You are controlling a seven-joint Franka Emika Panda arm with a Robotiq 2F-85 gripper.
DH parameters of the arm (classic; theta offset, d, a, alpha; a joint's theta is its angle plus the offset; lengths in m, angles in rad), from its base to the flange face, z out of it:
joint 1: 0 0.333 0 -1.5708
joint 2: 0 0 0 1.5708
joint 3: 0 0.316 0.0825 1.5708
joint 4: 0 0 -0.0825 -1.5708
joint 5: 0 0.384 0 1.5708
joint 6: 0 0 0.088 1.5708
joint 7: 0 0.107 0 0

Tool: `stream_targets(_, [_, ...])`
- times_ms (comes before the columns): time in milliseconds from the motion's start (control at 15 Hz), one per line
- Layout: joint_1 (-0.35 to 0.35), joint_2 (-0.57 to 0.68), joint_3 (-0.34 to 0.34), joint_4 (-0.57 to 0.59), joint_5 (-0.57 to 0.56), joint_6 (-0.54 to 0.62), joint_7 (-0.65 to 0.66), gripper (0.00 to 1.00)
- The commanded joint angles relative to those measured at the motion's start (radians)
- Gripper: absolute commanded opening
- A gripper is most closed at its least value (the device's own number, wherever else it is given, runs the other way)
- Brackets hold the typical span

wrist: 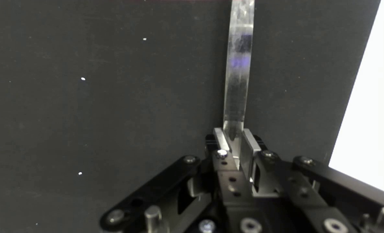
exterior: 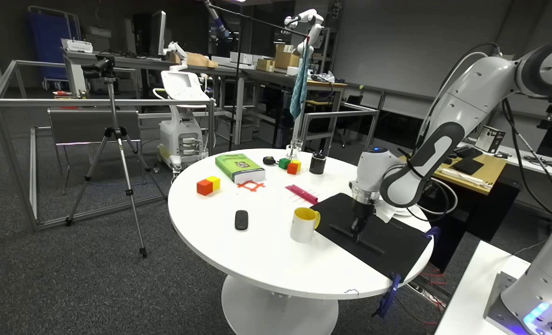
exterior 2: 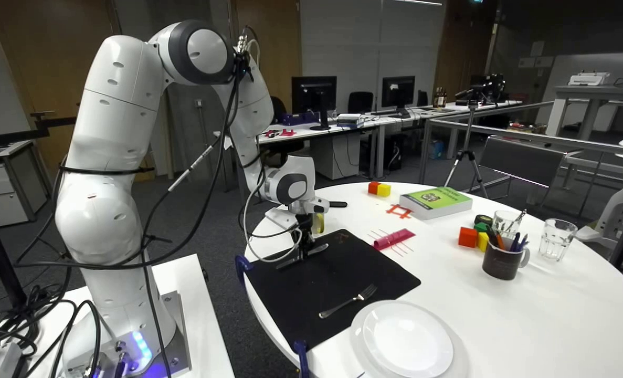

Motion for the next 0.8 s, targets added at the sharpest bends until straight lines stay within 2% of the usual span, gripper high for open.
stream_targets(0, [0.016,0.017,-0.015,0.011,0.020,0.019,-0.029,0.04])
stream_targets(733, [0.022,0.031,-0.017,0.017,0.019,0.028,-0.022,0.04])
